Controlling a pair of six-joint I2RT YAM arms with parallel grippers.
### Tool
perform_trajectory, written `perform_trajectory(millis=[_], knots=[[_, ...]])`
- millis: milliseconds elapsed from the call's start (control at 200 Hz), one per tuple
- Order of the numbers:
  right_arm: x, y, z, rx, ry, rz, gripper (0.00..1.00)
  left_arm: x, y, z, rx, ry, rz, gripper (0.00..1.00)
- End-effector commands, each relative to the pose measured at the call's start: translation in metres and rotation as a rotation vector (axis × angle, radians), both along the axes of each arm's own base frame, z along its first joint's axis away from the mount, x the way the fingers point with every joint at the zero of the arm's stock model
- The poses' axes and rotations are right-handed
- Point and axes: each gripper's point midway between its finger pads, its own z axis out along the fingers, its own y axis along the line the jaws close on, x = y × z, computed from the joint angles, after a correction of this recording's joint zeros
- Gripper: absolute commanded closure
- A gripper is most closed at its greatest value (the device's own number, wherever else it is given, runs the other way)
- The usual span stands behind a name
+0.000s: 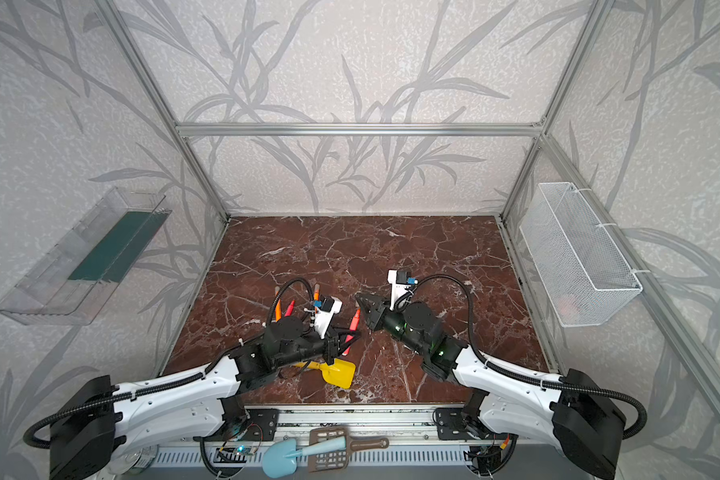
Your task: Insert the pens into the pen caps
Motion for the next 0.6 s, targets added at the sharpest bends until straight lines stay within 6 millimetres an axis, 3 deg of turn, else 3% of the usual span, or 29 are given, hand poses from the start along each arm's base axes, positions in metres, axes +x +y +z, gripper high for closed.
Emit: perform_trajectory(millis=[0,355,595], knots=[[-0.003,0.001,0.006,0.032,-0.017,0.0,1.0,0.0,0.001,0.009,-0.021,-0.023,0.008,1.0],[-0.01,-0.003,-0.009,0.016,0.004,-0.007,1.0,0.006,0.008,0.015,-0.035,-0.047,0.058,1.0],[-0.023,0.003,-0.013,0.022,0.001,0.032,1.0,0.012,0.002,0.02,-0.059,-0.045,0.067,1.0]])
